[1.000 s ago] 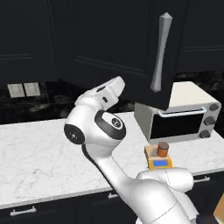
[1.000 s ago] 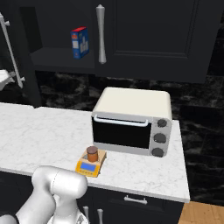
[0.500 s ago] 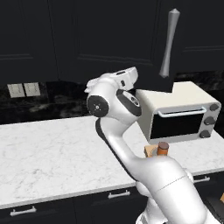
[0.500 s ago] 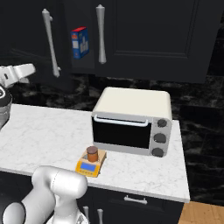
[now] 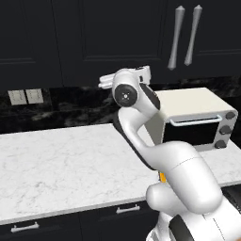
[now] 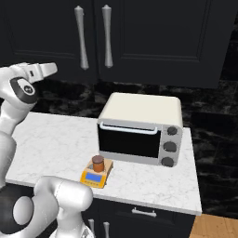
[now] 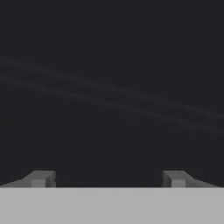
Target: Pick the jam and place it on the digital scale for weighing, and close the cabinet.
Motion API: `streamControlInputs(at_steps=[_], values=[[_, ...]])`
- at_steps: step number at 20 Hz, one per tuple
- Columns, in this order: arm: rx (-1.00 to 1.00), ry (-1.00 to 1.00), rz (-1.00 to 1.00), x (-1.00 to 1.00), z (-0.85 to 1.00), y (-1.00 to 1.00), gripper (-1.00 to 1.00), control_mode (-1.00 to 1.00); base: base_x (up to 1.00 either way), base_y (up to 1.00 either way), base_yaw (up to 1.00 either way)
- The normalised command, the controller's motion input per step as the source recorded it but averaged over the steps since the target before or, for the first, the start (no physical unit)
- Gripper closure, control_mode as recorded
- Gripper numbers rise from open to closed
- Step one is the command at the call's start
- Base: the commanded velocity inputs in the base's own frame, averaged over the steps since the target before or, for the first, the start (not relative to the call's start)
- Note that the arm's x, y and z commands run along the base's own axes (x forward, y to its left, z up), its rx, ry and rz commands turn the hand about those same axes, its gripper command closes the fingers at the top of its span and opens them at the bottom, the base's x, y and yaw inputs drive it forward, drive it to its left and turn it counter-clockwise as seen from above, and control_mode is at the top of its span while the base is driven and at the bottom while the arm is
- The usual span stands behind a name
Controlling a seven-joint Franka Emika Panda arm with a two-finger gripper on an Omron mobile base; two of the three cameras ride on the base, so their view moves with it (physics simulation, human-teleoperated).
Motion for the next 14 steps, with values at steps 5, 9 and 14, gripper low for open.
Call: streamControlInputs(at_steps=[5, 9, 14], values=[[0.13, 0.00, 0.08, 0.88, 0.00, -0.52, -1.00, -1.00, 0.00, 0.00, 0.00], [0.10, 0.00, 0.08, 0.96, 0.00, -0.33, -1.00, -1.00, 0.00, 0.00, 0.00], [0.14, 0.00, 0.03, 0.08, 0.00, -0.83, -1.00, -1.00, 0.00, 0.00, 0.00]])
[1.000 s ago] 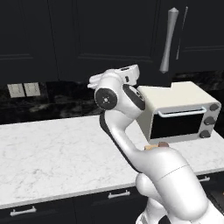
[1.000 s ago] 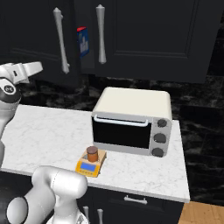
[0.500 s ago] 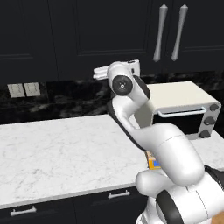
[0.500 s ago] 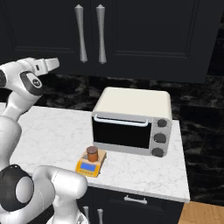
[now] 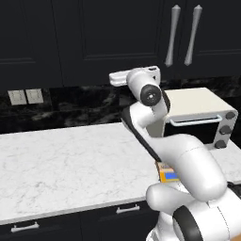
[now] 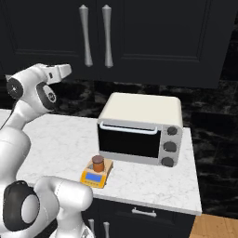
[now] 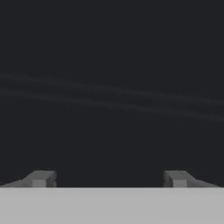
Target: Pick the jam and place it on the digital scale for weighing, and close the cabinet.
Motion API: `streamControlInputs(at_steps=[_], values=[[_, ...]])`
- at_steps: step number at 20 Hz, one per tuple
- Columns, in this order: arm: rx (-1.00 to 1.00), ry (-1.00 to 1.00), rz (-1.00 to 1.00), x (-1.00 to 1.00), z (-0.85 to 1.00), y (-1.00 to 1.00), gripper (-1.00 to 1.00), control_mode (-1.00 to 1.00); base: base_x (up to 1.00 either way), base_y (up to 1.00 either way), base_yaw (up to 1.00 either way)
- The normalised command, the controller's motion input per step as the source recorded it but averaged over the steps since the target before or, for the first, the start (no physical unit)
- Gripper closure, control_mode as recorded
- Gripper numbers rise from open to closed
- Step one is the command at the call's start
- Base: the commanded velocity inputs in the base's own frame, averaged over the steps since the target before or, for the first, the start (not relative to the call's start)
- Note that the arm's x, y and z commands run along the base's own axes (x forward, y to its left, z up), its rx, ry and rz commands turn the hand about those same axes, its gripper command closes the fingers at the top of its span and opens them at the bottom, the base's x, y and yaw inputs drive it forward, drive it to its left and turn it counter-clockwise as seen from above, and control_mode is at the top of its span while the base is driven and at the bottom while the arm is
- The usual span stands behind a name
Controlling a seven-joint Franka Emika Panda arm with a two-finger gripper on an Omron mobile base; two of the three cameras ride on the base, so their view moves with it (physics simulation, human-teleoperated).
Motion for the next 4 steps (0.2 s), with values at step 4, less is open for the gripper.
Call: streamControlInputs(at_steps=[4], values=[[0.16, 0.00, 0.00, 0.00, 0.11, -1.00, -1.00, -1.00, 0.00, 0.00, 0.00]])
